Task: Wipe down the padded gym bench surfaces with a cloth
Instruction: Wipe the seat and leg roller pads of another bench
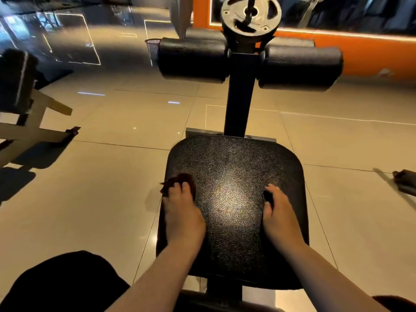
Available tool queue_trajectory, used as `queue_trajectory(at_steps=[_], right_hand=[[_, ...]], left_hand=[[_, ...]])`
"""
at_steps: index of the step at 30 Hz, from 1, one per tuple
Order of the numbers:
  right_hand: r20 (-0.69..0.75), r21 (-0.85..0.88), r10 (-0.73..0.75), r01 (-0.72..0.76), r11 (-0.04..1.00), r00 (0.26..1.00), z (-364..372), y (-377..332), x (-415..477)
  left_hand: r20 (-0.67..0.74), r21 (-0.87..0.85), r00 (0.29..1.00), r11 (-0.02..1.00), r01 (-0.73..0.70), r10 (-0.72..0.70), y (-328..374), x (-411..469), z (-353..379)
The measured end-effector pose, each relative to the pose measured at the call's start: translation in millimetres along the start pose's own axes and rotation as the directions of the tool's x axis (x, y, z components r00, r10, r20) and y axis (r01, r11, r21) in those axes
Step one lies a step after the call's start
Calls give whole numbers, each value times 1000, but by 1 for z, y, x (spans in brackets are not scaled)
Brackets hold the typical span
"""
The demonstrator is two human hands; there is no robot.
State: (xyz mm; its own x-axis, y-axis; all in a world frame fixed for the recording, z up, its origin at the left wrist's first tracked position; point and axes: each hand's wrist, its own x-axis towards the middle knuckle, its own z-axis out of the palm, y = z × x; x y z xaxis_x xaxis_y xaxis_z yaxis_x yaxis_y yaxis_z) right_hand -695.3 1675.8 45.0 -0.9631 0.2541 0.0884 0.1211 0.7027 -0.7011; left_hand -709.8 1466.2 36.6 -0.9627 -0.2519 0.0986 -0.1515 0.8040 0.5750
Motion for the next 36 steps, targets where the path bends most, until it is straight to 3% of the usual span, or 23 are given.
queue_trajectory(at_steps=[3, 7, 9, 10, 11, 13, 15, 16, 19, 25, 29, 33, 35, 36], right_hand=[[-18, 29, 20, -20, 999, 1000, 0, -4, -13], [27, 29, 13, -13, 999, 1000, -4, -7, -35], [57, -28, -26, 28, 999, 998, -3, -8, -45], [65, -75, -50, 55, 996, 997, 0, -7, -48], [67, -121, -66, 74, 990, 996, 3, -7, -50], [62, -182, -61, 72, 981, 996, 9, -7, -51], [35, -188, -33, 39, 981, 999, 13, -7, -50], [11, -177, -22, 24, 984, 1000, 14, -6, -48], [-70, -150, -28, 17, 988, 997, 13, 0, -28], [-68, -168, -35, 23, 986, 997, 8, -1, 51], [-261, -1, 135, -141, 990, 956, 8, -13, 92], [-288, 111, 182, -156, 982, 940, 14, -11, 95], [-250, 140, 182, -151, 979, 951, 13, -16, 88], [-226, 115, 184, -161, 980, 957, 12, -22, 85]], left_hand=[[122, -118, 954, 958, -261, 274, 32, -36, 23], [376, -121, 685, 765, -632, 625, 41, -55, 20], [379, -25, 625, 683, -730, 682, 27, -37, 9], [346, 30, 651, 686, -727, 675, 18, -24, 5], [294, 89, 724, 736, -671, 624, 8, -13, 1], [158, 148, 910, 902, -406, 383, -5, 8, -9], [84, 102, 983, 980, -173, 165, -9, 26, -13], [73, 90, 989, 987, -132, 125, -7, 35, -11], [77, 68, 988, 988, -138, 133, 8, 64, 5], [101, 10, 983, 988, -155, 153, 70, 123, 40], [117, -7, 954, 961, -276, 275, 115, 133, 65], [263, -173, 834, 874, -455, 486, 127, 112, 75], [388, -353, 759, 845, -402, 523, 121, 96, 69], [431, -445, 757, 845, -295, 491, 119, 93, 61]])
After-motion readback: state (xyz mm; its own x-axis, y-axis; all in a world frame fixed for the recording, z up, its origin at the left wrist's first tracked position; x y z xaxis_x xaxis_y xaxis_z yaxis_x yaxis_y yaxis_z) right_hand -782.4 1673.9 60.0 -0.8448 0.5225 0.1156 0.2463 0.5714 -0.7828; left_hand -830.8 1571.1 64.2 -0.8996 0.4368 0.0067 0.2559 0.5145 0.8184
